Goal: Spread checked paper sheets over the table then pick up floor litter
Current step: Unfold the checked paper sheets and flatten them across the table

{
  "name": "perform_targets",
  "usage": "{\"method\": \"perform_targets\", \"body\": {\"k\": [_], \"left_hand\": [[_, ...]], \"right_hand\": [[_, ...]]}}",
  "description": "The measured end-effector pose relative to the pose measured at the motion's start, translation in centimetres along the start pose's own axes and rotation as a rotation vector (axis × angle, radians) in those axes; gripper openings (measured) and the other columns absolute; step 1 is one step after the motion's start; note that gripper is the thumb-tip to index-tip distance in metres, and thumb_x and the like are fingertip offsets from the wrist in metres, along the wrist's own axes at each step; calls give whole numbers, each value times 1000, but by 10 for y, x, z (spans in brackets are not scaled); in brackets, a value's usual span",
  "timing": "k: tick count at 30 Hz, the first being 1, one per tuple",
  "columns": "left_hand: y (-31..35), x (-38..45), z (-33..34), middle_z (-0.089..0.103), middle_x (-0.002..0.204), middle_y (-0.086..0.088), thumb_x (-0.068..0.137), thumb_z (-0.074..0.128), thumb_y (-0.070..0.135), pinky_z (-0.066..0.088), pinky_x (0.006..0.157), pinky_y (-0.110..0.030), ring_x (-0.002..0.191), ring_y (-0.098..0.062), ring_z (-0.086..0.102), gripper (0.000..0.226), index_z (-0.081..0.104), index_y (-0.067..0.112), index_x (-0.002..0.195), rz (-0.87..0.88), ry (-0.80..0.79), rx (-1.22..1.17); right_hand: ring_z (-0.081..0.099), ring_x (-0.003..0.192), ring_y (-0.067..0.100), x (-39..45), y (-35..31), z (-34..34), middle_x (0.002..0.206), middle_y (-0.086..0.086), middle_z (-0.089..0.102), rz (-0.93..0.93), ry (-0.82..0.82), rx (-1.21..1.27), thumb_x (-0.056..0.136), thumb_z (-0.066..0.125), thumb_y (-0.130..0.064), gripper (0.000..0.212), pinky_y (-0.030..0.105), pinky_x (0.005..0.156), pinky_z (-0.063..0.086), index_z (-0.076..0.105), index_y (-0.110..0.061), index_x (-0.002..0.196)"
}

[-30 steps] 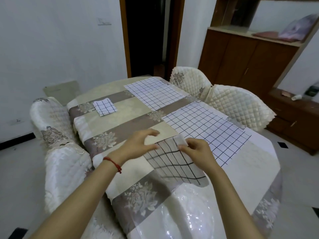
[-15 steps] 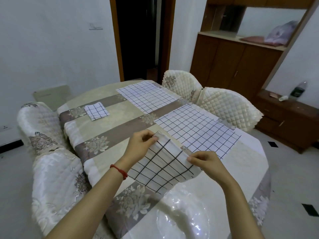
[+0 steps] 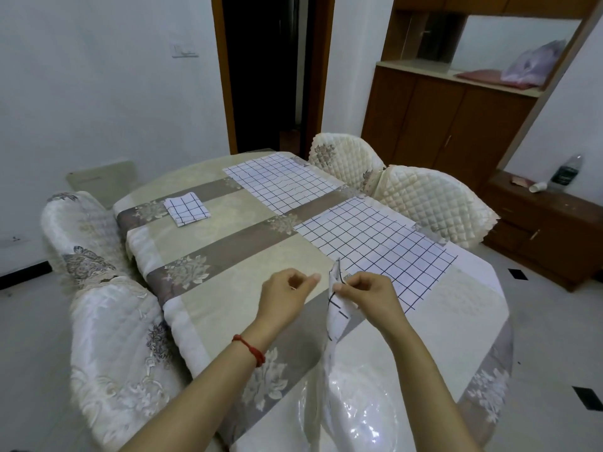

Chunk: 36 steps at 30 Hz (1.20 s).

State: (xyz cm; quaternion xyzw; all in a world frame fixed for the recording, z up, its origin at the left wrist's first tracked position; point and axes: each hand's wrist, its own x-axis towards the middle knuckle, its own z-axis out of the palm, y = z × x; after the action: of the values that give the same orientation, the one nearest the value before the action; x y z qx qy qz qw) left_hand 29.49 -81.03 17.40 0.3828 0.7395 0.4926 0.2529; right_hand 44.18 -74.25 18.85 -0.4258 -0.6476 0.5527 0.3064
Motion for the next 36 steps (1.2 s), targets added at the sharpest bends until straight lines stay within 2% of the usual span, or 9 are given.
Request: {"method": "perform_targets", "body": {"k": [4, 11, 15, 21, 23, 26, 30, 33, 36], "left_hand": [[9, -8, 9, 66, 66, -5, 80, 66, 38, 54, 54, -27, 59, -16, 64, 35, 65, 7, 65, -233, -206, -282], [6, -6, 1, 63, 68, -4, 84, 60, 9, 47, 46, -15, 59, -12, 57, 14, 67, 5, 72, -205, -177, -233], [-7, 9, -24, 68, 82, -5, 83, 61, 8, 44, 70, -24, 76, -15, 59, 12, 69, 7, 74, -77, -19, -54], [-37, 25, -58, 69, 82, -7, 85, 59, 13, 39, 67, -25, 75, -19, 59, 16, 64, 14, 70, -2, 133, 228], [-42, 25, -59, 69, 86, -7, 86, 58, 15, 45, 69, -29, 86, -25, 63, 14, 66, 13, 76, -18, 156, 289], [-33, 21, -48, 68, 107, -8, 85, 61, 16, 49, 88, -37, 102, -25, 61, 17, 66, 9, 99, 15, 146, 317], [2, 8, -18, 62, 116, 3, 77, 71, 18, 34, 95, -19, 109, -8, 51, 34, 64, 16, 110, 256, -94, 191], [21, 3, -4, 65, 96, 11, 76, 72, 20, 36, 81, -3, 92, 2, 55, 23, 69, 18, 99, 364, -282, 144], [30, 5, -5, 63, 68, 9, 79, 69, 15, 42, 66, -9, 65, 3, 55, 5, 71, 11, 77, 376, -295, 84]], "right_hand": [[50, 58, 11, -4, -3, 13, 63, 4, 58, -34, -96, -88, 73, 75, -15, 19, 20, 57, 40, 60, -11, 62], [59, 70, 15, -8, 0, 8, 70, 2, 63, -10, -135, -45, 70, 78, -10, 18, 23, 67, 48, 61, -12, 63], [58, 62, 9, -6, 2, -13, 62, -5, 63, 7, 59, -110, 70, 78, -13, 21, 14, 57, 45, 62, -17, 58], [58, 58, -2, -4, -2, -34, 65, -14, 65, -103, 278, -226, 75, 72, -13, 23, 2, 50, 41, 64, -29, 60], [57, 58, -9, -4, -4, -32, 63, -15, 65, -164, 280, -247, 76, 70, -12, 26, 0, 53, 39, 63, -31, 60], [59, 66, -14, -5, -9, -25, 66, -18, 67, -234, 188, -266, 77, 70, -12, 24, -2, 59, 39, 65, -31, 64], [64, 73, -10, -6, -15, -10, 65, -24, 68, -269, 38, -281, 75, 72, -11, 28, 2, 66, 44, 65, -36, 64], [65, 72, -7, -6, -21, -4, 64, -22, 69, -307, 0, -282, 75, 72, -11, 27, 5, 67, 46, 66, -35, 66], [56, 59, -3, -6, -20, -10, 58, -19, 63, -349, 36, -309, 75, 72, -18, 16, 7, 56, 40, 65, -30, 66]]}}
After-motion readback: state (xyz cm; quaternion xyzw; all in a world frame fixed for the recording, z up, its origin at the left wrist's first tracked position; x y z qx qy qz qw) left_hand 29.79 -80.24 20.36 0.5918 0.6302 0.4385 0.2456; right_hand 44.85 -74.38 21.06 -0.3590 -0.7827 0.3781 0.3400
